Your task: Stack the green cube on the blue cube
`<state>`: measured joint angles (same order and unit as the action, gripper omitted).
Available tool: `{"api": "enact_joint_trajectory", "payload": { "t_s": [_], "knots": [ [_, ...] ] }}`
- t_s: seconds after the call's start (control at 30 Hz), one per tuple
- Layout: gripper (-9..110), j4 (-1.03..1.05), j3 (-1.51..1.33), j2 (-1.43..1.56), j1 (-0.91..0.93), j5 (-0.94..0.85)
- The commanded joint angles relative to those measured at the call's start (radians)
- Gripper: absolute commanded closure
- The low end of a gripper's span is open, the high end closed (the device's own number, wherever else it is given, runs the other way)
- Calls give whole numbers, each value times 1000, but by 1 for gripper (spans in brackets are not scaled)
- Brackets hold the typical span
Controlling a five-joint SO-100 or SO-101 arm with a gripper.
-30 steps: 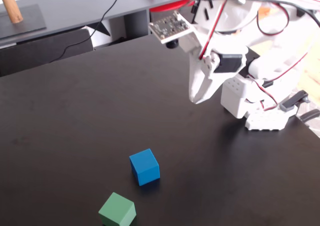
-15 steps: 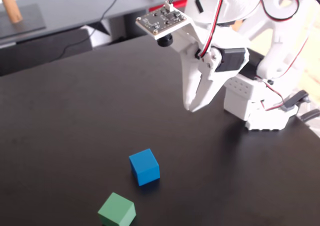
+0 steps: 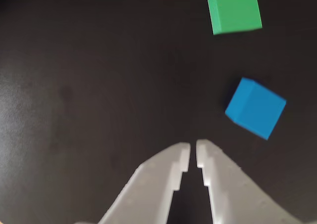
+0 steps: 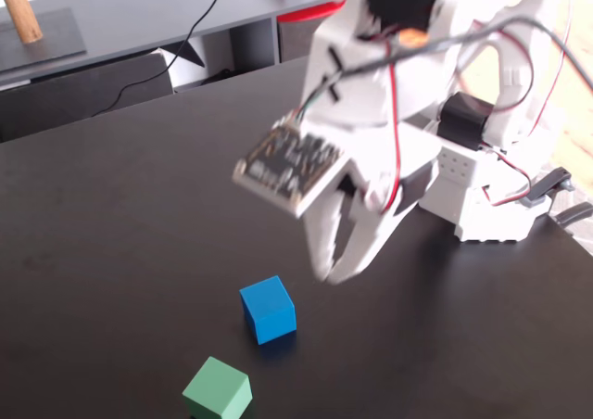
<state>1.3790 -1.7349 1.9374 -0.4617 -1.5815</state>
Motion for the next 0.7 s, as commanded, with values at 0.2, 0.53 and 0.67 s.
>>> {"api": "enact_joint_trajectory", "payload": {
  "t_s": [0.2,0.53,0.67],
  "knots": [
    [101,-175,219,-221,46,-135],
    [99,-201,374,-443,92,-169],
    [92,-261,394,-488,126,-149]
  ]
}}
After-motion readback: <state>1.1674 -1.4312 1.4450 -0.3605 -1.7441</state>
